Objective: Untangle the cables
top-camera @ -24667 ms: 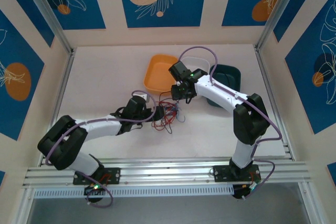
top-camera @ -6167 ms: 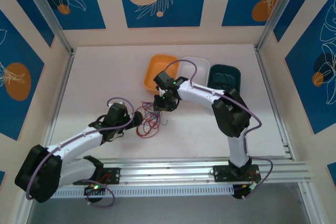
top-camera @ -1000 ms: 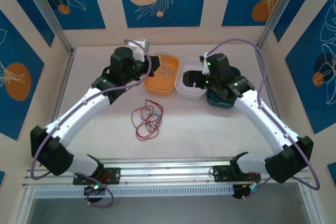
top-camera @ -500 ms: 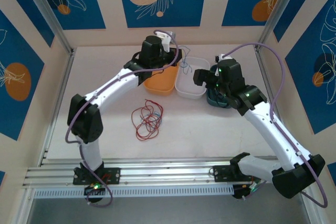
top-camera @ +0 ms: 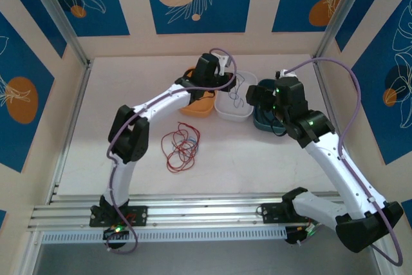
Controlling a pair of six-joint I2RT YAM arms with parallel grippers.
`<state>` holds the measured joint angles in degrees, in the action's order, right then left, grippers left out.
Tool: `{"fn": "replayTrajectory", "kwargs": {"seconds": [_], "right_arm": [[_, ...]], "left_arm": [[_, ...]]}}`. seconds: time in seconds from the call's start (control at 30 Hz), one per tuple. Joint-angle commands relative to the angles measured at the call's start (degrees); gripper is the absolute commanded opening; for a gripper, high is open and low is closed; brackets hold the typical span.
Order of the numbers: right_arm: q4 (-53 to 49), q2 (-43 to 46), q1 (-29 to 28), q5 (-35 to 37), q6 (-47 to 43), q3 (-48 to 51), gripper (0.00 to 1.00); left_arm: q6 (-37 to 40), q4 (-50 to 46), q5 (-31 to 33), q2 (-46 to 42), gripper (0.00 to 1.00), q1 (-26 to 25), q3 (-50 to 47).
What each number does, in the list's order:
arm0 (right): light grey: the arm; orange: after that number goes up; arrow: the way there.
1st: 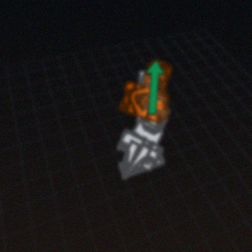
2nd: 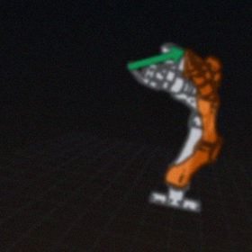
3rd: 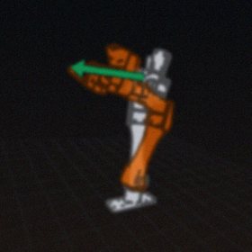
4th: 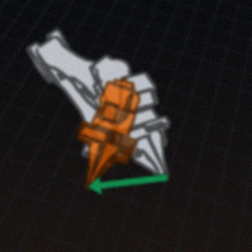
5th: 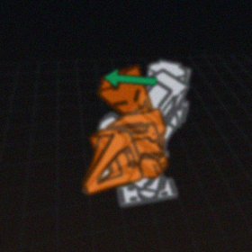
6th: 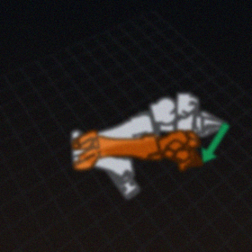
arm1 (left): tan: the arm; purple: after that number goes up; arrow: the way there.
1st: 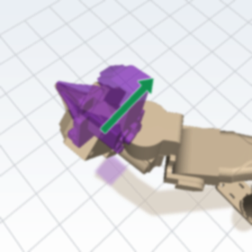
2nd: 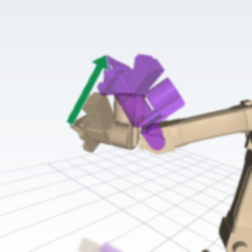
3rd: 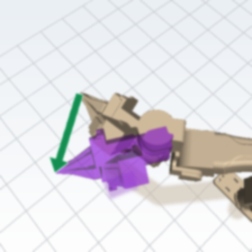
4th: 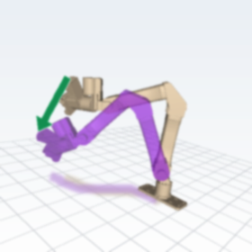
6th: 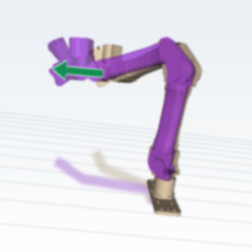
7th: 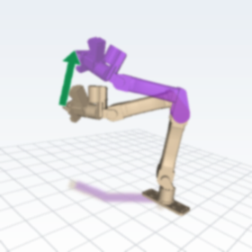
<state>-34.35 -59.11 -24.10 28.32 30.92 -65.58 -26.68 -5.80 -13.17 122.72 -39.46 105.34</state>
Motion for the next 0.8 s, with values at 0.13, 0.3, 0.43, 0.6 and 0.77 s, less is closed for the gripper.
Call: {"fn": "replayTrajectory", "kwargs": {"seconds": [0.13, 0.3, 0.43, 0.6, 0.77], "right_arm": [[-0.1, 1.3, 1.3, -1.3, 2.8, 1.6, 0.99], [-0.5, 1.4, 1.6, -2.5, 3.3, 2.0, 0.99], [-0.5, 2.1, 1.7, -3.0, 3.3, 2.3, 0.99], [-0.1, 2.4, 2.1, -3.7, 3.5, 2.8, 0.99], [-0.1, 2.1, 2.5, -4.5, 3.8, 3.0, 0.99]], "left_arm": [[0.1, -4.5, 2.1, 5.5, 0.08, -1.3, 5.0], [1.1, -7.6, 2.8, 8.2, 0.24, -1.6, 7.9], [1.6, -7.9, 3.9, 7.9, 0.26, -1.8, 7.9], [1.9, -8.7, 4.7, 6.2, 0.35, -1.8, 7.0], [1.8, -6.4, 6.3, 0.5, 0.46, -1.8, 1.6]]}}
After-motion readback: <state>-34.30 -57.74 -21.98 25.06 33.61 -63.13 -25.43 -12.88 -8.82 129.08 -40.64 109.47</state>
